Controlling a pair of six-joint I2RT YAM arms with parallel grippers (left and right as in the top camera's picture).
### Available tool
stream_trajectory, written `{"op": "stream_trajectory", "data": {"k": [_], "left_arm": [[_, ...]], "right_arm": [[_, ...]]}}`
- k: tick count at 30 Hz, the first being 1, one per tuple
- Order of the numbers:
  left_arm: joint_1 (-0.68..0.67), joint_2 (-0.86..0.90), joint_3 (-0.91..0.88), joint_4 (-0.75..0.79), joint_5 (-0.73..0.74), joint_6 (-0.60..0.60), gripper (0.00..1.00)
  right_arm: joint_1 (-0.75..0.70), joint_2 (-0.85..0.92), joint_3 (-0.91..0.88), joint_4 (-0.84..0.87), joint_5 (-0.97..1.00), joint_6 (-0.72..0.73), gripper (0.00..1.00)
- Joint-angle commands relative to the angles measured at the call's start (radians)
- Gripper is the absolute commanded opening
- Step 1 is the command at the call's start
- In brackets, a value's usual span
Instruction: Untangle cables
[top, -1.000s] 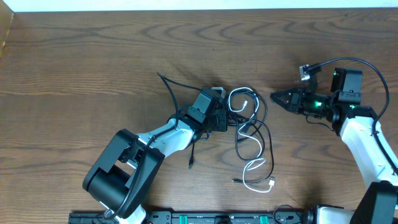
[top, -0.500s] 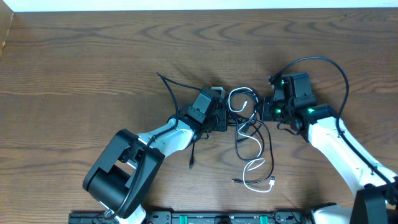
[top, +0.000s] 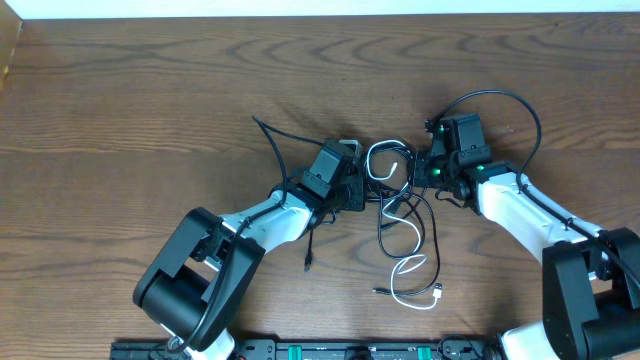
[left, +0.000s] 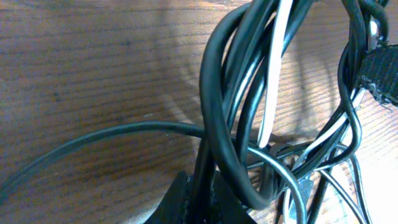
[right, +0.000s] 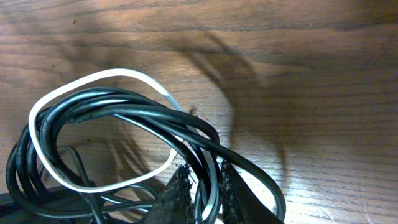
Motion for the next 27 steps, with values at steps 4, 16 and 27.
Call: {"op": "stream_trajectory", "data": {"k": [4, 16, 27], "left_arm": [[0.003, 0.003, -0.006, -0.006, -0.024, 0.010, 0.08], [0.003, 0.003, -0.006, -0.006, -0.024, 0.010, 0.08], [0.003, 0.003, -0.006, -0.009, -0.025, 0.010, 0.08]], "right_arm": [[0.000, 0.039, 0.008, 0.031, 0.000, 0.026, 0.14], [-0.015, 0.036, 0.014, 0.080, -0.109, 0.047, 0.01], [-0.234, -0.165, 0.014, 0.130, -0.931, -0.010, 0.01]]}}
